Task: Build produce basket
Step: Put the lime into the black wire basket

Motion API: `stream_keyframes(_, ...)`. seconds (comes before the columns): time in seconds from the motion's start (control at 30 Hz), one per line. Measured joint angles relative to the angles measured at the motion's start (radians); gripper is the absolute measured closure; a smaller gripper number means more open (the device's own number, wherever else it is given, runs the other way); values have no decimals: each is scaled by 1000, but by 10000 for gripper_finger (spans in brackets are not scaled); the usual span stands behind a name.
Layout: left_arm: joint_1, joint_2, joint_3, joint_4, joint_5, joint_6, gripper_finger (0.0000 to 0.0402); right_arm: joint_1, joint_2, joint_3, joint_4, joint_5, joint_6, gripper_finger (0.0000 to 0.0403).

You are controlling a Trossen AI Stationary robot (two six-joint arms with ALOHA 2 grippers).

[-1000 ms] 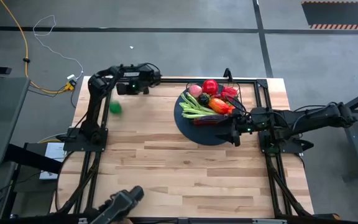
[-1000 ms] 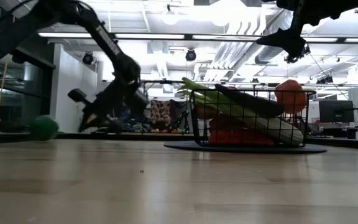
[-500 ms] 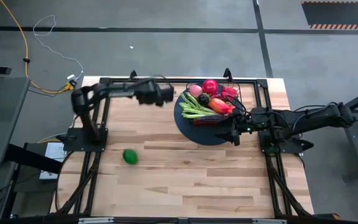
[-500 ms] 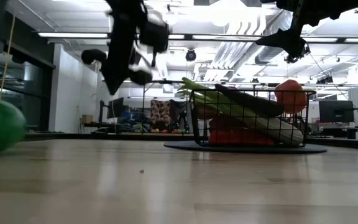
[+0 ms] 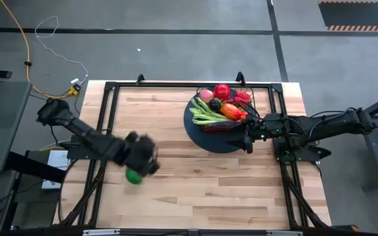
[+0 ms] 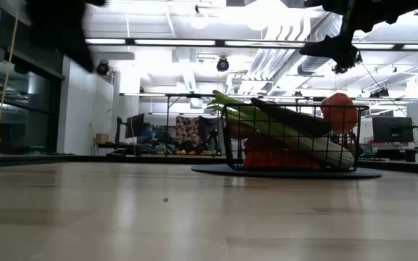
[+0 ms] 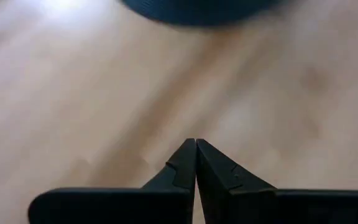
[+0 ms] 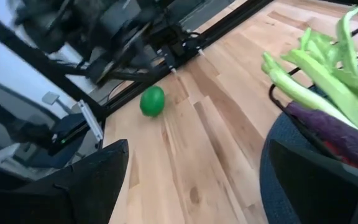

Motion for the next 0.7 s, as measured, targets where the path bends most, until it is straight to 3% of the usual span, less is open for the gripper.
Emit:
stream_keyframes(0.17,-188,-7,-63,-13,27,-169,395,0,0,0,-3,48,62,27)
stream_keyframes(0.3,-238,2,-97,-70,84,-200,365,0,0,0,-9,83,113,27)
stream_keyframes(0.5,-209,2,-110,-186,122,-97,277,-1,0,0,-44,92,105,27)
stream_keyframes(0.7,-86,2,-110,-207,135,107,180,-1,0,0,-100,99,138,27)
